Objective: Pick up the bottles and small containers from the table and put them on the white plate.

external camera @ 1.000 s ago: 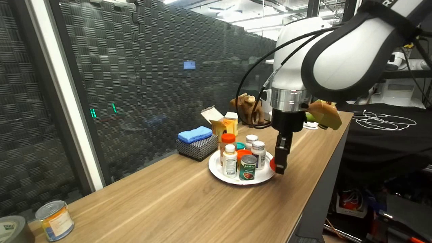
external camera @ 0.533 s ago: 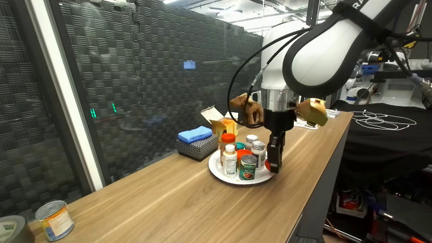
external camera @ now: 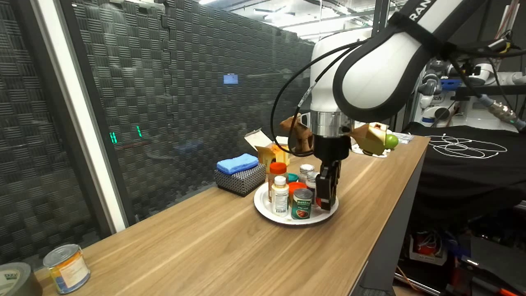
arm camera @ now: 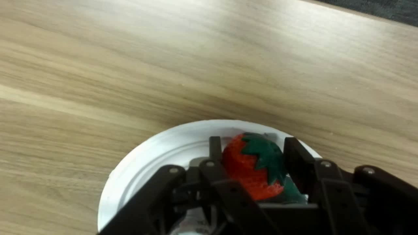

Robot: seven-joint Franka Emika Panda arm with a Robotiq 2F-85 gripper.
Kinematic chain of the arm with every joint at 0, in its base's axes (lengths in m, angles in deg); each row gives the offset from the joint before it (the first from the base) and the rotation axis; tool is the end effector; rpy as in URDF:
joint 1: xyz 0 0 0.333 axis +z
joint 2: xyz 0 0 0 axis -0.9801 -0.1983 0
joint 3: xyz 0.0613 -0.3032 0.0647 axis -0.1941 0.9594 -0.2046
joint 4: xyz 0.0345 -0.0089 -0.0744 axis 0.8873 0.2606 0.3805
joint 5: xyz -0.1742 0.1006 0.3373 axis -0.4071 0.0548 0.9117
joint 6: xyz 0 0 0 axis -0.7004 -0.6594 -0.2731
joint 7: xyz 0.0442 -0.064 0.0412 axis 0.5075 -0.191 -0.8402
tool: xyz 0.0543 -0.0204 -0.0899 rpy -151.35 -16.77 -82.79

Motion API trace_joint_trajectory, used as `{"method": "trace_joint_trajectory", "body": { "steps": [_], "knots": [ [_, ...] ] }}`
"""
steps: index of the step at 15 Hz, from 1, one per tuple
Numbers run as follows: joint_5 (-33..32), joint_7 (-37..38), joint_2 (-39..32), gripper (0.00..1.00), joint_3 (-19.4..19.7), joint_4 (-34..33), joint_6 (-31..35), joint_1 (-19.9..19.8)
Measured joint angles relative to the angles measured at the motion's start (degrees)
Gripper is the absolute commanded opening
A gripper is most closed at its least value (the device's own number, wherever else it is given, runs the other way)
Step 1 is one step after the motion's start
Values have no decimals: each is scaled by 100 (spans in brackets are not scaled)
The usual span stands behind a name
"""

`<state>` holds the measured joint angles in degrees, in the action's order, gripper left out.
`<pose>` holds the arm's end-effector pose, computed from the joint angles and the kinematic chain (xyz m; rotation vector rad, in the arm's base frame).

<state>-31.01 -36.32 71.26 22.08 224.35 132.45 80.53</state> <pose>0.4951 0.0244 0.2632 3.0670 0.4132 -0.0426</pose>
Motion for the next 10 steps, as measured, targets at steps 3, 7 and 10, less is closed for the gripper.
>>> {"method": "trace_joint_trajectory", "body": {
  "steps": [3,7,10],
  "knots": [
    [0,186,-58,26,1,-55,164,-2],
    [-76,357,-110,26,1,-59,345,-2],
    [-141,391,-149,84,2,-55,417,-2]
  ]
}}
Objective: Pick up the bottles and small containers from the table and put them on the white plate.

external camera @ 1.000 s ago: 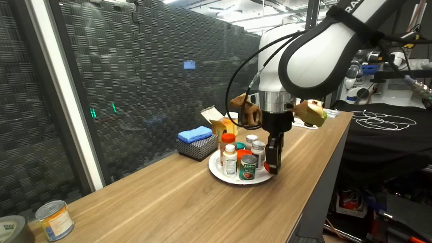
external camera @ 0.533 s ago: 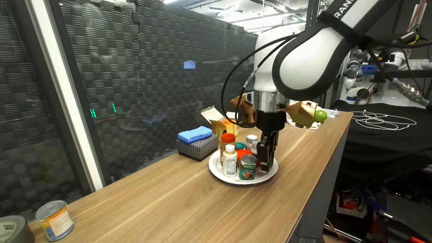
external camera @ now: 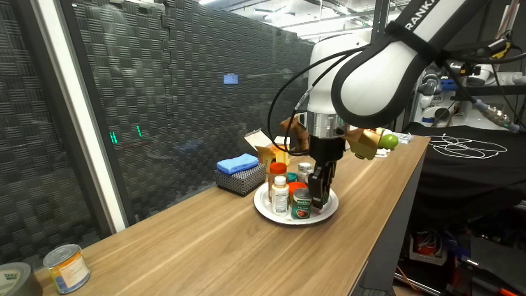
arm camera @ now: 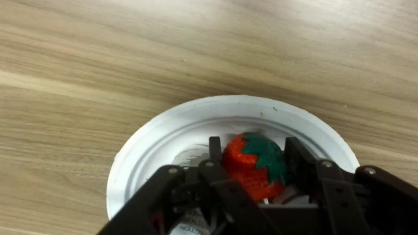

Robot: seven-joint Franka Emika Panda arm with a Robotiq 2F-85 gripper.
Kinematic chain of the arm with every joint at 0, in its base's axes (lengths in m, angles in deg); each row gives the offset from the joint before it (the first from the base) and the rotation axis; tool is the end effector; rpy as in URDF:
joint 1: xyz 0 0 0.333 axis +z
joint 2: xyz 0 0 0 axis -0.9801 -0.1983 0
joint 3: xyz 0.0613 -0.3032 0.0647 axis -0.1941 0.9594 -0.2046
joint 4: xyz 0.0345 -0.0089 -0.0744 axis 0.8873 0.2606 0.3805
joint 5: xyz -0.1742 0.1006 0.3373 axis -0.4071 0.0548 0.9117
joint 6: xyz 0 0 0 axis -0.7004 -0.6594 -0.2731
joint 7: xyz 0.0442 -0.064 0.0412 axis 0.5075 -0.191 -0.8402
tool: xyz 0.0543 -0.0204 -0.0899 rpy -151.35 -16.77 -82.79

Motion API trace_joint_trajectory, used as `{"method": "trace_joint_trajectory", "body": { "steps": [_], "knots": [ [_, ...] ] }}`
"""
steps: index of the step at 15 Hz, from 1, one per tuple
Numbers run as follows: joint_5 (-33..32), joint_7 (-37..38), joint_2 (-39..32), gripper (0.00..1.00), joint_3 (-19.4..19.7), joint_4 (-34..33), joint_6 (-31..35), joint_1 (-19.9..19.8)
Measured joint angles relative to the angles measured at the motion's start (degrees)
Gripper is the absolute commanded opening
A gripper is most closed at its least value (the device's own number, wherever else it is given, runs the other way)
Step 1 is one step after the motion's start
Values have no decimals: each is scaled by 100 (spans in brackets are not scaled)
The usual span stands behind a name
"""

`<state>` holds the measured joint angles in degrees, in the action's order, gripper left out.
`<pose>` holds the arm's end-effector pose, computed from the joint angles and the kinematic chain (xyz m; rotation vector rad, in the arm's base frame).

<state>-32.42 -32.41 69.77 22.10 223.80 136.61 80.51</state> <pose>0.5045 0.0257 0.2602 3.0636 0.3406 0.0463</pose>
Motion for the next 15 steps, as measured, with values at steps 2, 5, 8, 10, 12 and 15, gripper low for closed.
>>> {"method": "trace_joint_trajectory", "body": {
  "steps": [2,5,8,10,12,15],
  "knots": [
    [-19,0,-10,99,8,6,60,0],
    [-23,-1,-10,100,28,14,95,-14],
    [-32,-8,16,100,63,62,193,-54],
    [-39,-15,105,99,108,151,225,-83],
    [-176,-5,309,100,171,283,195,-120],
    [-321,12,874,100,240,485,-175,-164]
  ]
}}
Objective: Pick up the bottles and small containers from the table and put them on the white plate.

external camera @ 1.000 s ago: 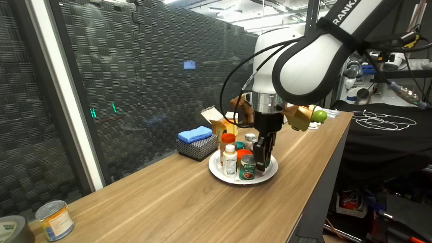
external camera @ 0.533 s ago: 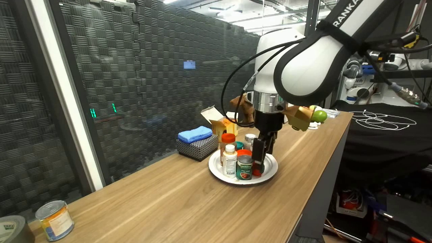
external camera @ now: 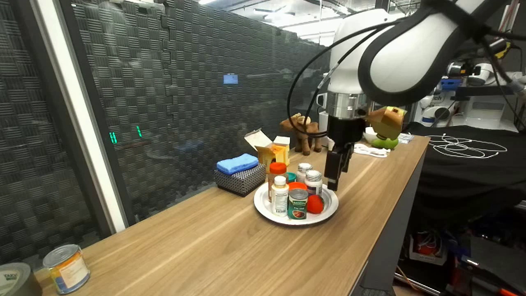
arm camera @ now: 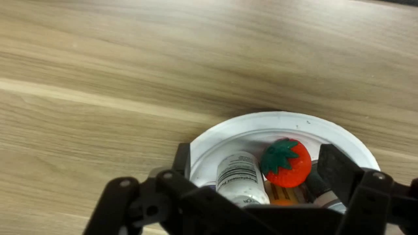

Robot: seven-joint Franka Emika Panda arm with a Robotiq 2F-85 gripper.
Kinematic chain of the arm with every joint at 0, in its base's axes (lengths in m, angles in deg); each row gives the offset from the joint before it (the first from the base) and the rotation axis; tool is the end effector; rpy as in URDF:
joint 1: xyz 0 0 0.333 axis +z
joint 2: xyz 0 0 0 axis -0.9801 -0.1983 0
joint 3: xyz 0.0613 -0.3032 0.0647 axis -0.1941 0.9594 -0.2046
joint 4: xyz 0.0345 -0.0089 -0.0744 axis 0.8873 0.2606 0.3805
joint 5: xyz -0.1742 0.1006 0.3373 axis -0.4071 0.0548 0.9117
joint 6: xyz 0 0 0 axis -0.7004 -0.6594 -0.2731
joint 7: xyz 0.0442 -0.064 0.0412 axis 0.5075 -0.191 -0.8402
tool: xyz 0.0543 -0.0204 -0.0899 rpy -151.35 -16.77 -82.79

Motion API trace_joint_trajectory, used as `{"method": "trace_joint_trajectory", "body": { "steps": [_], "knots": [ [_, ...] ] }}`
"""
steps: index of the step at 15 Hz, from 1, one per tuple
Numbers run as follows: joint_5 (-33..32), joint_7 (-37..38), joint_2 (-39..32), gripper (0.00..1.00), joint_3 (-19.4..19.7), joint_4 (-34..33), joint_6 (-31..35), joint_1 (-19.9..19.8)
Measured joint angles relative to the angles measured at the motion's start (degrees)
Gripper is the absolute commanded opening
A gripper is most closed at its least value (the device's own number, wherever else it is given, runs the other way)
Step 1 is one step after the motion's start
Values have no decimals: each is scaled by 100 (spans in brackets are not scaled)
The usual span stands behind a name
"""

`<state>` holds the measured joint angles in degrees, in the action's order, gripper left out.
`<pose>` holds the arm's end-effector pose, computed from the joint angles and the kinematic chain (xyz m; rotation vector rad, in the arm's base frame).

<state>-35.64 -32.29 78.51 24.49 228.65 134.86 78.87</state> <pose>0.4793 -0.0091 0.2996 3.0249 0.2903 0.0958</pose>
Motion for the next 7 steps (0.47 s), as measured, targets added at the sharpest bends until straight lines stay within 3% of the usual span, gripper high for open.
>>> {"method": "trace_joint_trajectory", "body": {
  "steps": [5,7],
  "knots": [
    [40,196,1369,100,-89,135,-1295,0],
    [51,196,1607,100,-110,180,-1409,4]
  ]
}}
